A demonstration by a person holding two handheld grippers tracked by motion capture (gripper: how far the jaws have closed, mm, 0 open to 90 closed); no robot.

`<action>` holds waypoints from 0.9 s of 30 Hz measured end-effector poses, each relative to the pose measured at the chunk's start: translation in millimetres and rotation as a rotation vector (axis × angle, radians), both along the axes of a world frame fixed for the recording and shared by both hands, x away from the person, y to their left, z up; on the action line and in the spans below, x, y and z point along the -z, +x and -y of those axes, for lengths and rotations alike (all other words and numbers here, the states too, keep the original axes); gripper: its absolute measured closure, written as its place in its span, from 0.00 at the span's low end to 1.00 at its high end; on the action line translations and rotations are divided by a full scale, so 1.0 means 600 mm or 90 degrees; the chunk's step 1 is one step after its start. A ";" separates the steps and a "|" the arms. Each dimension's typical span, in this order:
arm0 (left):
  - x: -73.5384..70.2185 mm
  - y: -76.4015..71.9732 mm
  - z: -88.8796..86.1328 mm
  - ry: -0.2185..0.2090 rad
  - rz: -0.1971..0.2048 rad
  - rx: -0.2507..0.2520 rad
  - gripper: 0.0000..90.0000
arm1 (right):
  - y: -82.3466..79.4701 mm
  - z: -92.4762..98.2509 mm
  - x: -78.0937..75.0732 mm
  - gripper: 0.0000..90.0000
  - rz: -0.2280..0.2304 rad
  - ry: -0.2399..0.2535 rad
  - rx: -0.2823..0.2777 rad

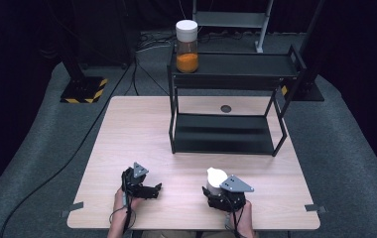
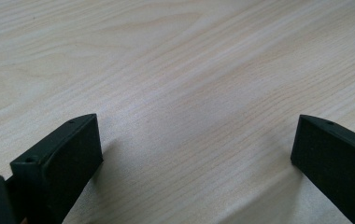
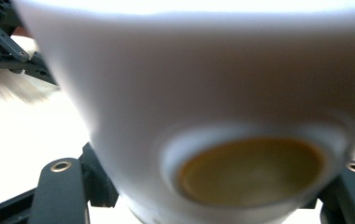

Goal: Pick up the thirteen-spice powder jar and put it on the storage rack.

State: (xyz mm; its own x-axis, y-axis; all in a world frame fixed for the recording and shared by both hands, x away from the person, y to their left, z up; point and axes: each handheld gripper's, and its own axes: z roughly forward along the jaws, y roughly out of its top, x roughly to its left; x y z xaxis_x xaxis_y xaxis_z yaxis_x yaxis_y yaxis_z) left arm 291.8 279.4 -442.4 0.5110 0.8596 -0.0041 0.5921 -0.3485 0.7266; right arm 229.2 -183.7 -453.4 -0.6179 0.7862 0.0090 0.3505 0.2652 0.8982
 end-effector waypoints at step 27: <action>0.000 -0.001 0.000 -0.002 0.001 -0.003 0.03 | -0.019 0.030 -0.030 0.33 0.036 -0.001 0.065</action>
State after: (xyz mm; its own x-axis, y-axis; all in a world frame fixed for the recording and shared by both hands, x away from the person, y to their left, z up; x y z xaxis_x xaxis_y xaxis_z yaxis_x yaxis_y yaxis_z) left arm 291.3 279.7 -442.5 0.5073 0.8617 -0.0058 0.5927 -0.3440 0.7282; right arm 218.1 -201.8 -435.3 -0.5343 0.8449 -0.0246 0.3244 0.2318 0.9171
